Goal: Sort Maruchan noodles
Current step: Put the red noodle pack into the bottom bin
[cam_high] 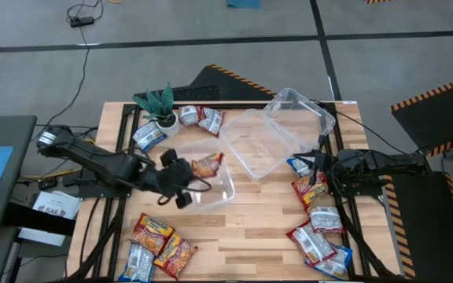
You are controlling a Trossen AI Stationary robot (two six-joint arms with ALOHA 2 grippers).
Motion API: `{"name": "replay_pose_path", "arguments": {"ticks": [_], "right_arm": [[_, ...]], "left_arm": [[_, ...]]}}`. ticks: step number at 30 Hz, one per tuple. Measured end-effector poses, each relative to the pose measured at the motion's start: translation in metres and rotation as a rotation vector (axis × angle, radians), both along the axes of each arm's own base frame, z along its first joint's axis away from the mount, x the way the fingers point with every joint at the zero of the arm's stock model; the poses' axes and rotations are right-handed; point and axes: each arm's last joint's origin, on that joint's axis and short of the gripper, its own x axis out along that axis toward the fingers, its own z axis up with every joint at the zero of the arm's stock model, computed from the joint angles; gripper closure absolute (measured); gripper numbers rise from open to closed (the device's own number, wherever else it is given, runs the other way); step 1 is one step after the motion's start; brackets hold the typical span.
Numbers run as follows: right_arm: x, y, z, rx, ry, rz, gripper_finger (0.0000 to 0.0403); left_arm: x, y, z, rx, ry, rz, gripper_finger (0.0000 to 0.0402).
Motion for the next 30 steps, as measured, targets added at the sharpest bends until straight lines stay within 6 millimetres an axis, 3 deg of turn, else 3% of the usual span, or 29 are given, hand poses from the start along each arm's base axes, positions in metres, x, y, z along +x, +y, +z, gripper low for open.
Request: {"name": "replay_pose_path", "arguments": {"ticks": [9,15,22,27,30], "right_arm": [[0.000,0.000,0.000,0.000,0.000,0.000,0.0368],[0.000,0.000,0.000,0.000,0.000,0.000,0.0368],[0.000,0.000,0.000,0.000,0.000,0.000,0.0368],[0.000,0.000,0.000,0.000,0.000,0.000,0.0368],[0.000,0.000,0.000,0.000,0.000,0.001,0.0368]], "left_arm": [[0.017,0.001,-0.024,0.034,0.107,0.011,0.0398],[0.019,0.011,-0.024,0.060,0.131,0.020,0.0342],[0.019,0.018,-0.005,0.069,0.154,0.039,0.0265],[0.012,0.015,0.013,0.068,0.126,0.062,0.0254],[-0.002,0.004,0.017,0.159,0.042,0.113,0.0255]]}}
